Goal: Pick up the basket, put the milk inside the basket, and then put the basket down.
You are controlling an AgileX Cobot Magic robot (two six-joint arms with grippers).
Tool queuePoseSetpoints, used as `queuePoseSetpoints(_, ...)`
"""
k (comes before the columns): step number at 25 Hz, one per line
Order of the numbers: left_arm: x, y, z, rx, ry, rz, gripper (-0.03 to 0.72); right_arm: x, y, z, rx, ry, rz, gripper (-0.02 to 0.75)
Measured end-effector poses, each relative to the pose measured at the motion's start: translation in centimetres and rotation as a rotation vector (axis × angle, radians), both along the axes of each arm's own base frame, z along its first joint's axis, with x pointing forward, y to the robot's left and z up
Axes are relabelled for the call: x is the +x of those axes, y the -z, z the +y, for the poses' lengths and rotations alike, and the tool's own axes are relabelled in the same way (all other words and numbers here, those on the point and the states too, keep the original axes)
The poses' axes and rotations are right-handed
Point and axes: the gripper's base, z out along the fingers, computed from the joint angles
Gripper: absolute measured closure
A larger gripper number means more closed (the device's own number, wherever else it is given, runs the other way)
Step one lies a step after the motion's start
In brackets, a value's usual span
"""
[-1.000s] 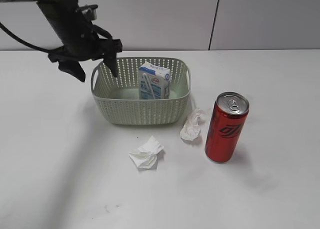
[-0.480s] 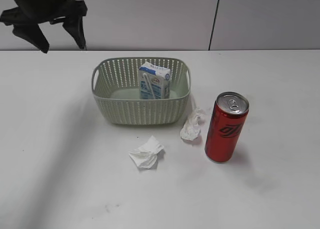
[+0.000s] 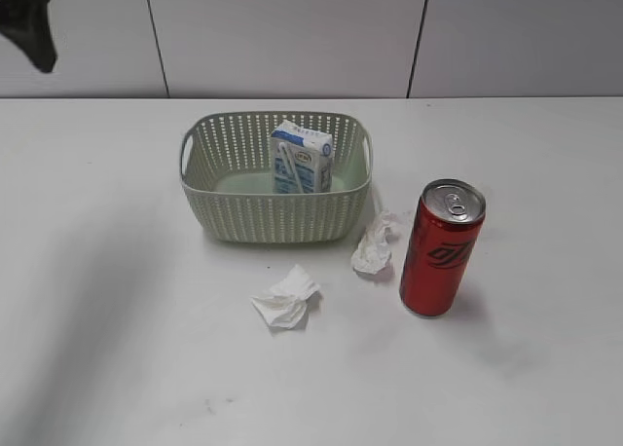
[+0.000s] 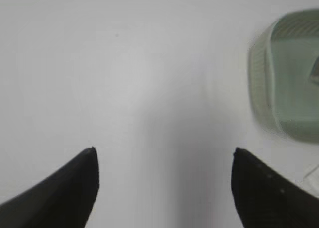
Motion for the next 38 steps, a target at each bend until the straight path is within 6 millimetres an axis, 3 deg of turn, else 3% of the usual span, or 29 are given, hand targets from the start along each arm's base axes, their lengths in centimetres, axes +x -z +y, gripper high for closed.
queuePoseSetpoints(8,-8.5,2.5,4.1,0.123,-0.042,0.101,0.069,0.0,0.0,0.0,-0.003,0.002,0.000,0.146)
queuePoseSetpoints(15,-16.2,3.4,4.3,0.021,-0.044,0.083,0.080,0.0,0.0,0.0,-0.004,0.002,0.000,0.146)
queuePoseSetpoints(25,-25.7,3.8,5.3,-0.037,-0.034,-0.187,0.099,0.0,0.0,0.0,-0.004,0.002,0.000,0.146)
queuePoseSetpoints(32,-30.3,4.5,6.0,-0.053,-0.035,-0.400,0.100,0.0,0.0,0.0,-0.004,0.002,0.000,0.146)
queuePoseSetpoints(38,-33.0,4.5,6.4,-0.071,-0.036,-0.561,0.100,0.0,0.0,0.0,-0.004,0.002,0.000,0.146)
